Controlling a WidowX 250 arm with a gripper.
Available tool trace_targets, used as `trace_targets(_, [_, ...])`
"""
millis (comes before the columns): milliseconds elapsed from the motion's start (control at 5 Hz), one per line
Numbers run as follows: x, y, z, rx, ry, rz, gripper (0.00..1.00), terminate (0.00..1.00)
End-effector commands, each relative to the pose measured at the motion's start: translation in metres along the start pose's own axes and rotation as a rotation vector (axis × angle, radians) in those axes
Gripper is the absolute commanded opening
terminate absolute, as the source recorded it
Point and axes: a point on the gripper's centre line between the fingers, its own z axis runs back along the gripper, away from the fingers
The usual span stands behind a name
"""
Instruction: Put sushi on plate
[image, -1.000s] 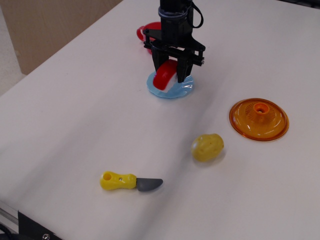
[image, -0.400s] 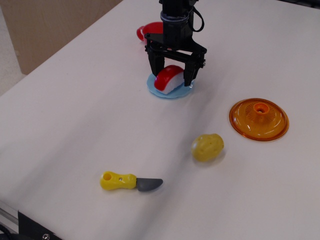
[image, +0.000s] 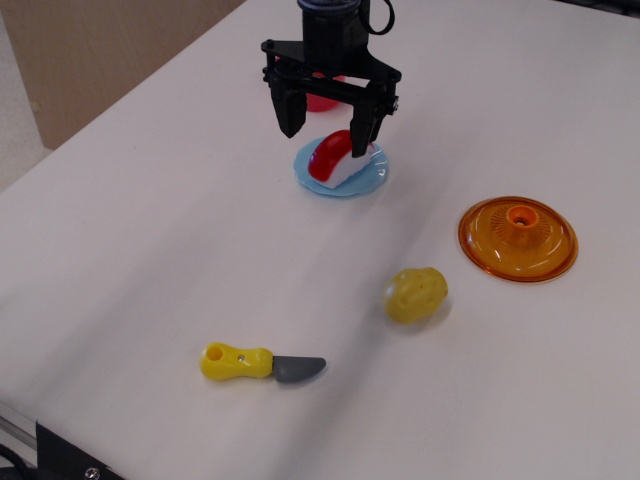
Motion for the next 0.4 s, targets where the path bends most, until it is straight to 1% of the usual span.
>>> trace_targets(0, [0.0022, 0.0004, 0.0245, 0.003, -0.07, -0.004, 1.0, 0.0])
trace_targets(200, [0.0022, 0.0004, 0.0245, 0.003, -0.07, -0.004, 1.0, 1.0])
